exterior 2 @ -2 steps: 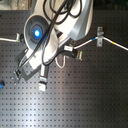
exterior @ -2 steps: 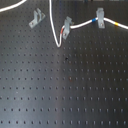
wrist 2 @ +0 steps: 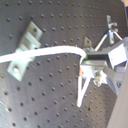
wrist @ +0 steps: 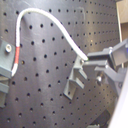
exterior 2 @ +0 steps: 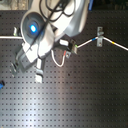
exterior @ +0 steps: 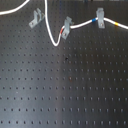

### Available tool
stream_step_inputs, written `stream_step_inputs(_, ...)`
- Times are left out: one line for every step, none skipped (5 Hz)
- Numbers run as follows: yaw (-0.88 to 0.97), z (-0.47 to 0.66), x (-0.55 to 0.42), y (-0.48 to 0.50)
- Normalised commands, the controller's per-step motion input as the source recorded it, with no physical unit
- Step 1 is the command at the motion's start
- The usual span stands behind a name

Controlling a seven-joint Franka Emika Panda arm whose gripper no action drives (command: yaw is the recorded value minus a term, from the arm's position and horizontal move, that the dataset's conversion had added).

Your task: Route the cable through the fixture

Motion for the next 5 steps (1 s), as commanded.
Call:
stream_step_inputs(0.00, 0.18, -0.562, 0.109)
stream_step_inputs(-0.27, 0.12, -0.456, 0.167)
stream_step_inputs(-0.67, 0.09, -0.283, 0.084)
stream_step_inputs(-0.76, 0.13, -0.208, 0.043)
stream_step_inputs(-0.75, 0.14, -0.217, 0.019)
